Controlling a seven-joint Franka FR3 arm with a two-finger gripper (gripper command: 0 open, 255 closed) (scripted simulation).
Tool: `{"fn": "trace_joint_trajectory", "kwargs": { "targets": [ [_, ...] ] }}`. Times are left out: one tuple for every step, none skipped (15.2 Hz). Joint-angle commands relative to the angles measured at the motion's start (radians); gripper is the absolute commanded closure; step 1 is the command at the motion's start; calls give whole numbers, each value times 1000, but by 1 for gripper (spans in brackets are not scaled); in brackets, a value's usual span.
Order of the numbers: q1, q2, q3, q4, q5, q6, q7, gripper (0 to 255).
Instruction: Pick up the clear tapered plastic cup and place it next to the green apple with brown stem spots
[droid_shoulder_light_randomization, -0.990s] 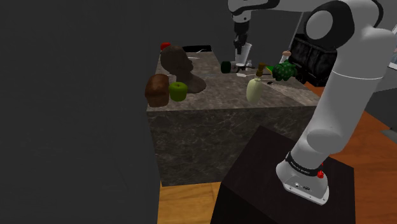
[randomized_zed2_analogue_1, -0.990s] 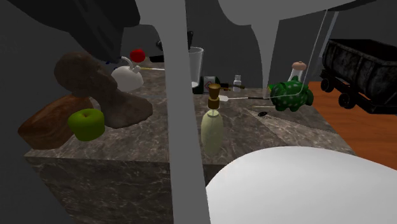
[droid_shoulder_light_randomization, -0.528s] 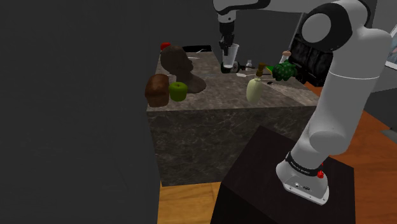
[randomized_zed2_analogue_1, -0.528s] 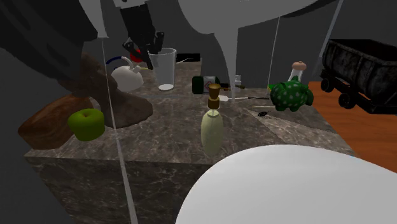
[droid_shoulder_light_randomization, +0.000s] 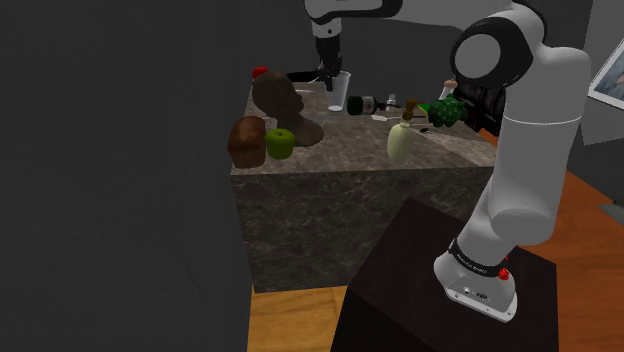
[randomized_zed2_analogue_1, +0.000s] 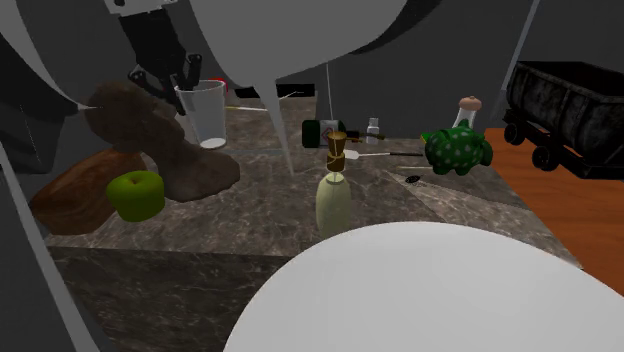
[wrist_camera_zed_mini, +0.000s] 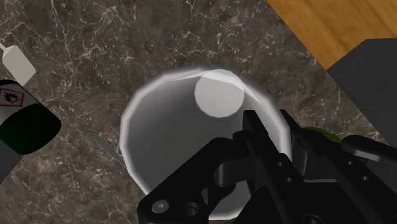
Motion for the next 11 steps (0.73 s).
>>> {"fn": "trace_joint_trajectory", "kwargs": {
  "targets": [
    [20,32,14,53,7,-26,36,255],
    [30,53,21,84,12,-39,52,255],
    [43,87,31,135,19,-61,76,255],
    [44,82,31,115,18,-45,78,255],
    [46,78,31,96,17,-30,81,255],
    [47,75,32,77,16,-15,83,255],
    [48,72,32,59,15,0,85,255],
    [49,69,32,42,15,15,87,255],
    [50,67,32,25,14,29,88,255],
    [50,65,33,8,13,44,90,255],
    [51,63,33,-8,13,58,92,255]
  ]
}}
